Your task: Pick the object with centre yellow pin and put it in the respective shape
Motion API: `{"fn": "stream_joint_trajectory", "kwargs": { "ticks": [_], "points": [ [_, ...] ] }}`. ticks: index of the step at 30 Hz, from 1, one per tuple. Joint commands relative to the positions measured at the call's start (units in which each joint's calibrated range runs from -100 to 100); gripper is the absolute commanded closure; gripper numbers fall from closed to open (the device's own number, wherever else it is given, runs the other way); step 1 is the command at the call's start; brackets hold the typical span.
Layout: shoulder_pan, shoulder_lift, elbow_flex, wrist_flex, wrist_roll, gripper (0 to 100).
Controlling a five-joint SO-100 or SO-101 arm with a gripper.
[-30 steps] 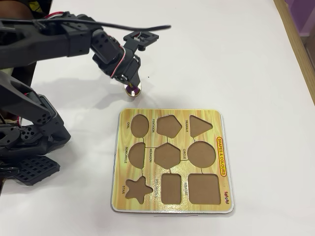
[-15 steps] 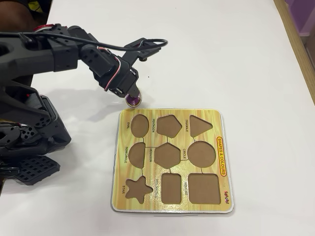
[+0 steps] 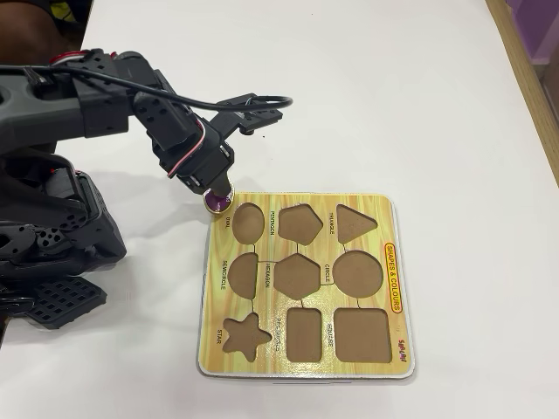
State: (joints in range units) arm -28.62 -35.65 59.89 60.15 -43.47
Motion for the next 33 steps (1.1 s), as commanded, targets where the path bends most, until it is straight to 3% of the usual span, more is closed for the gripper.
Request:
{"fn": "stream_joint_trajectory", "kwargs": {
  "ticks": [1, 9, 25, 33],
  "points": [
    [2.26, -1.67, -1.17, 0.35, 0.27, 99],
    [7.82, -1.67, -2.97, 0.35, 6.81, 99],
    [13.2, -0.83, -3.06, -0.78, 6.6, 99],
    [13.29, -0.5, -2.07, -6.48, 6.55, 99]
  ]
}}
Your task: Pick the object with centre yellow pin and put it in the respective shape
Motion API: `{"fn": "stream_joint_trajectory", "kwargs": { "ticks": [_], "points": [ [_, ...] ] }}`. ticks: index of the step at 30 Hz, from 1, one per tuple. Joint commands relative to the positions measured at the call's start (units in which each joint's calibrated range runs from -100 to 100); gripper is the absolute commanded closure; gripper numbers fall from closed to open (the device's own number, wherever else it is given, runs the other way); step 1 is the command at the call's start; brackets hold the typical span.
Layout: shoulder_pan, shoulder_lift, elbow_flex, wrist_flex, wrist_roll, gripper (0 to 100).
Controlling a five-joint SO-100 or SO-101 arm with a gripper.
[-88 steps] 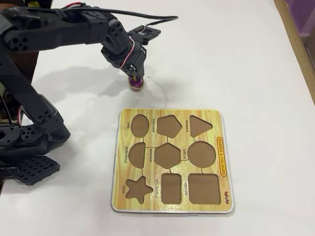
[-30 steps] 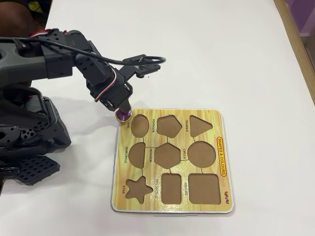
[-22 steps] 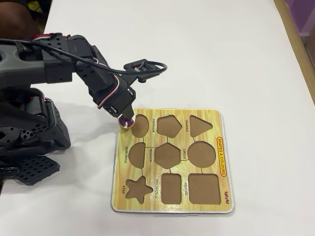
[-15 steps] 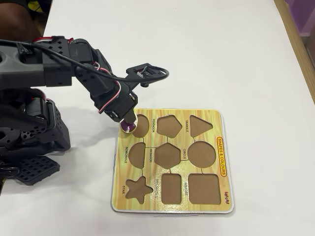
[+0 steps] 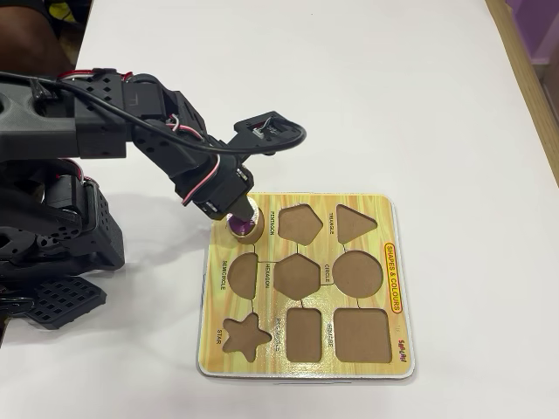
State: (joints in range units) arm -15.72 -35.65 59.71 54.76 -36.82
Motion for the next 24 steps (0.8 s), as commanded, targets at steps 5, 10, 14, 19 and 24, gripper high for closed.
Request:
{"fn": "stream_joint_trajectory", "kwargs": {
  "ticks": [5, 10, 14, 19, 24],
  "points": [
    [-0.01, 3.52, -2.25, -1.08, -0.11, 99],
    [-0.5, 6.53, -2.88, -1.17, -0.11, 99],
    [-0.4, 6.95, -2.88, -1.17, 0.05, 99],
    [-0.2, 7.03, -2.97, -1.26, -0.21, 99],
    [-0.4, 7.12, -2.52, -5.32, -0.37, 99]
  ]
}}
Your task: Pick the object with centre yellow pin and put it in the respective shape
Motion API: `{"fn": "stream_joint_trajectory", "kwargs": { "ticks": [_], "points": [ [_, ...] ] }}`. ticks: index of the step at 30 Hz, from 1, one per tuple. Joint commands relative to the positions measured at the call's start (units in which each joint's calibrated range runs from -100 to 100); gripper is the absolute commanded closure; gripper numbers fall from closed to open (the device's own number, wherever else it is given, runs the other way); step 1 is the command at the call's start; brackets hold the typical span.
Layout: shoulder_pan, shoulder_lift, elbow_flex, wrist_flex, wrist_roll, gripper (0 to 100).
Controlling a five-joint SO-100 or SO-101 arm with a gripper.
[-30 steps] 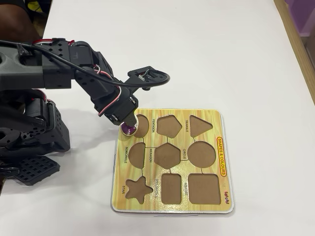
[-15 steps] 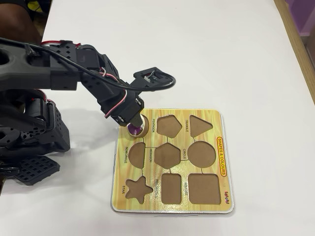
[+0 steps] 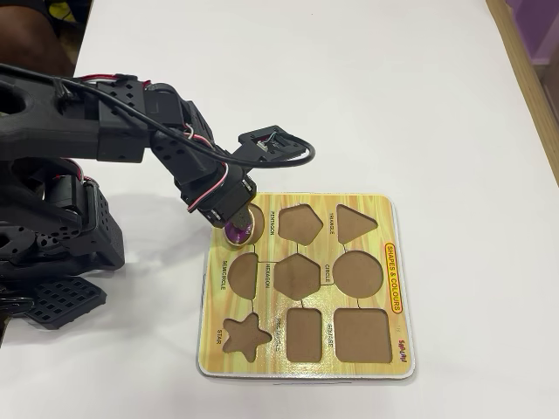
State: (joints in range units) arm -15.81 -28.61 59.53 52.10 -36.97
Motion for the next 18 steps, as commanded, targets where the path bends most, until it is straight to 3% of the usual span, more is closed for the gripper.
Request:
{"fn": "stream_joint_trajectory", "kwargs": {
  "ticks": [1, 18],
  "points": [
    [-0.3, 0.07, -2.25, -3.09, -0.27, 99],
    [-0.69, 3.5, -2.07, -3.53, -0.37, 99]
  ]
}}
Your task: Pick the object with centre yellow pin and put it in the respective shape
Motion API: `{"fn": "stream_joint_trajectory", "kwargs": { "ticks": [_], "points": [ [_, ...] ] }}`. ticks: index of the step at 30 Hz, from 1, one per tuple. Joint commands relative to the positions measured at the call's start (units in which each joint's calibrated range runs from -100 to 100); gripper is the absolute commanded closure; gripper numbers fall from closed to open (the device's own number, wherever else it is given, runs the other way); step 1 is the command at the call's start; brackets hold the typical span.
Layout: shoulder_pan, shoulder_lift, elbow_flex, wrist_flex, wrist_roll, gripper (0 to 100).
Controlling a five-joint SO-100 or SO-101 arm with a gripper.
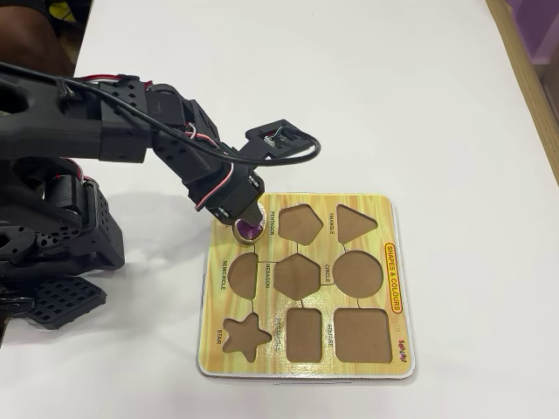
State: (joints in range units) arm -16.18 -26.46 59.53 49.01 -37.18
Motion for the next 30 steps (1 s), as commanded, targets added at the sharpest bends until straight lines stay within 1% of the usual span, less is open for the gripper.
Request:
{"fn": "stream_joint_trajectory", "kwargs": {
  "ticks": [1, 19, 23, 30],
  "points": [
    [-0.42, 1.86, -2.16, -0.44, -0.11, 99],
    [-0.42, 2.78, -2.88, -0.7, -0.16, 99],
    [-0.52, 3.11, -2.88, -2.86, -0.16, 99],
    [-3.25, 3.62, -2.88, -2.95, -0.16, 99]
  ]
}}
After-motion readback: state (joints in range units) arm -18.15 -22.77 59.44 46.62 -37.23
